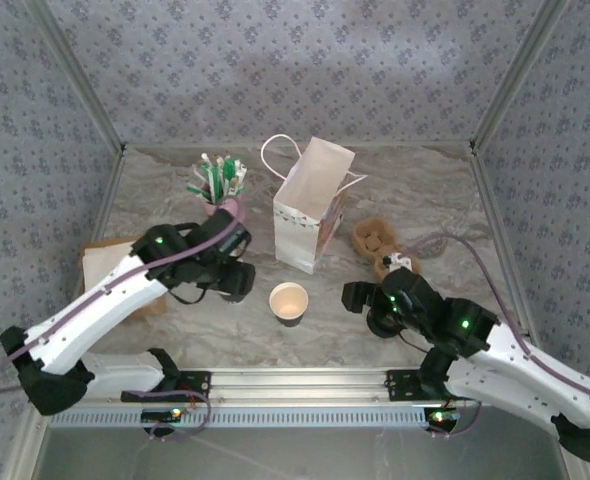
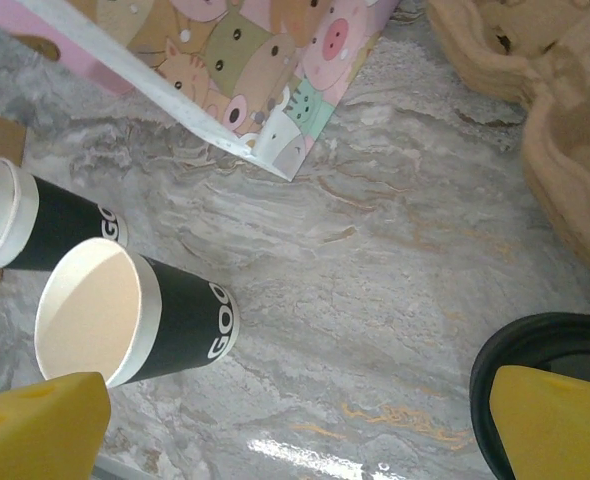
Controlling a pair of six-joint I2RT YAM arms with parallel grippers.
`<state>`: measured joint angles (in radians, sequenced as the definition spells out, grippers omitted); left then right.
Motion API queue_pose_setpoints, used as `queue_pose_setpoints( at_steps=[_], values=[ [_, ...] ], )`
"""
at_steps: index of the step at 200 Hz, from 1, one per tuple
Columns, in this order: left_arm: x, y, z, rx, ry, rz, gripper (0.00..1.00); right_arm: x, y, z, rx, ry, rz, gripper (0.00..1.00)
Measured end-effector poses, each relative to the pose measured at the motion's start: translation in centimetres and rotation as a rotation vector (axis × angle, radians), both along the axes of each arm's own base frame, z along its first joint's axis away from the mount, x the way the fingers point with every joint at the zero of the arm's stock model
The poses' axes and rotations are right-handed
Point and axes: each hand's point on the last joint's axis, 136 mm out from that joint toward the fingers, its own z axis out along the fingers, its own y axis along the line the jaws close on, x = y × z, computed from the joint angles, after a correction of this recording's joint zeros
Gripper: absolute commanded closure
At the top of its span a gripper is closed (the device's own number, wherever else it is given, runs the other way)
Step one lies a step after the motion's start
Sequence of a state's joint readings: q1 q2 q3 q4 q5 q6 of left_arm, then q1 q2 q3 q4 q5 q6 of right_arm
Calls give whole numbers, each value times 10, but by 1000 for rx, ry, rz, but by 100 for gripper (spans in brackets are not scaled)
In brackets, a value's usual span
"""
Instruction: Pack the takeout coffee
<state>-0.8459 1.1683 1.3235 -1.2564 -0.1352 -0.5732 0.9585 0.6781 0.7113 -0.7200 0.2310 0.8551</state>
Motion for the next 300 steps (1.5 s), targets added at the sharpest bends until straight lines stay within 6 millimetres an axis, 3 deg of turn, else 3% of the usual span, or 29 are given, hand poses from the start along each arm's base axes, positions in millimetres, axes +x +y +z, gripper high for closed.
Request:
queue_pose_setpoints(
  at_steps=[45,78,95,140,206,241,300],
  values=[
    [20,47,-22,28,65,170,43,-5,25,-1,-97,10,119,2],
    [28,71,-41,44,120,244,53,-8,32,-7,-130,19,156,3],
    [33,74,-49,35,144,260,58,-9,32,-8,-137,20,162,3],
    [39,66,-65,-5,194,235,59,-8,32,-7,-139,16,163,4],
    [47,68,-85,-14,240,238,77,-8,32,-7,-139,14,161,6],
    [52,67,-88,-13,241,227,89,-9,32,-7,-139,13,164,6],
    [62,79,-92,11,244,268,93,-7,35,-5,-127,5,163,6]
  ],
)
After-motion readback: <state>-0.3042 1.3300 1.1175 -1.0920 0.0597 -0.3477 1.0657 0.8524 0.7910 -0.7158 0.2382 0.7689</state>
